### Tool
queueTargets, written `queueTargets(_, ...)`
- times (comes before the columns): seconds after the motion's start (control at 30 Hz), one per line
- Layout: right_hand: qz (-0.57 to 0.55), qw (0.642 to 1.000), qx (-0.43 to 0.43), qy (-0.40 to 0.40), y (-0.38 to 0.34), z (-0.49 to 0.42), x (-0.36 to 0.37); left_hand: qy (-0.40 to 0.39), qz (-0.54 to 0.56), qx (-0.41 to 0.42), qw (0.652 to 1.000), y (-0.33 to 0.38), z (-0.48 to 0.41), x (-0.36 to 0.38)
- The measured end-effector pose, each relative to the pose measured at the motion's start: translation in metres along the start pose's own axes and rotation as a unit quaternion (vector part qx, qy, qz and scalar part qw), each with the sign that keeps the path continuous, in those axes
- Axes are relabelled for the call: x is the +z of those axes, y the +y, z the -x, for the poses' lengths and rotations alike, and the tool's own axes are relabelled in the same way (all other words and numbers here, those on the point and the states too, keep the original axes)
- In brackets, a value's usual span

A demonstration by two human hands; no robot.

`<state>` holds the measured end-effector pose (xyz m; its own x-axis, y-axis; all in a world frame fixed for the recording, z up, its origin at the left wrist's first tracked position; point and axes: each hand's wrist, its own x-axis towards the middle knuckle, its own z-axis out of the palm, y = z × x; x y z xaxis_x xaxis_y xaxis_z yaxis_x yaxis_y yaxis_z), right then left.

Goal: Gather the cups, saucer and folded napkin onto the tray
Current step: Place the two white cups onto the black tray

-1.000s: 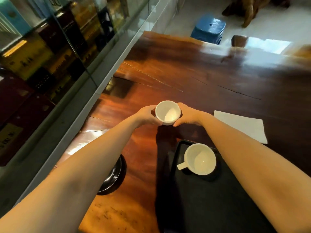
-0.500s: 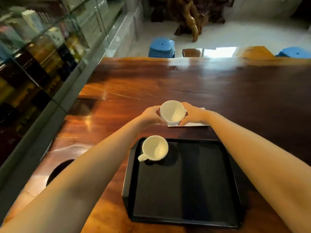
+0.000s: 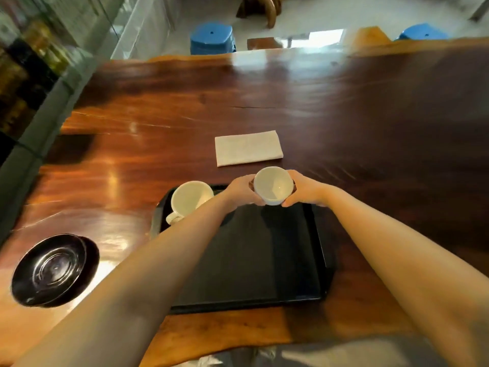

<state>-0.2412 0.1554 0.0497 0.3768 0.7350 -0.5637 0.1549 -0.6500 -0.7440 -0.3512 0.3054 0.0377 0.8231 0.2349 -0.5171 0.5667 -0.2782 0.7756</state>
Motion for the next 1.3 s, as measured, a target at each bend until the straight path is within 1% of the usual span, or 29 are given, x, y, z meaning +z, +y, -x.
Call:
queueTargets(0.23, 0.002, 0.999, 0.037, 0.025, 0.04, 0.0, 0.009, 0.025, 0.004, -0.037, 0.999, -0.02, -0.013, 0.04)
queueTargets(0.4, 0.011, 0.998, 0.042, 0.042, 0.052, -0.002, 0.008, 0.049, 0.018, -0.04, 0.998, -0.026, -0.017, 0.054)
queueTargets(0.57, 0.029, 0.997, 0.051, 0.053, 0.055, -0.004, 0.006, 0.048, 0.027, -0.05, 0.997, -0.024, -0.015, 0.059)
queueTargets(0.67, 0.052, 0.994, 0.073, 0.058, 0.054, -0.004, 0.003, 0.026, -0.005, -0.064, 0.998, -0.02, -0.012, 0.06)
queueTargets(0.77, 0.074, 0.991, 0.098, 0.057, 0.047, 0.0, -0.004, 0.018, -0.051, -0.1, 0.994, -0.016, -0.01, 0.054)
queueTargets(0.87, 0.108, 0.987, 0.113, 0.041, 0.034, 0.007, -0.015, 0.014, -0.086, -0.136, 0.987, -0.009, -0.003, 0.042)
queueTargets(0.97, 0.16, 0.979, 0.119, 0.028, 0.014, 0.017, -0.028, 0.026, -0.132, -0.135, 0.982, 0.003, 0.009, 0.022)
queueTargets(1.07, 0.189, 0.975, 0.113, 0.019, -0.014, 0.026, -0.04, 0.048, -0.186, -0.139, 0.971, 0.023, 0.026, 0.001)
queueTargets(1.13, 0.204, 0.974, 0.1, 0.014, -0.041, 0.031, -0.05, 0.051, -0.193, -0.14, 0.97, 0.041, 0.038, -0.019)
queueTargets(1.2, 0.219, 0.974, 0.058, 0.006, -0.085, 0.043, -0.052, 0.085, -0.188, -0.109, 0.972, 0.056, 0.065, -0.047)
queueTargets(1.23, 0.225, 0.973, 0.048, -0.001, -0.1, 0.045, -0.053, 0.087, -0.186, -0.102, 0.973, 0.06, 0.075, -0.056)
queueTargets(1.3, 0.246, 0.967, 0.06, -0.014, -0.111, 0.046, -0.058, 0.066, -0.188, -0.101, 0.975, 0.067, 0.078, -0.063)
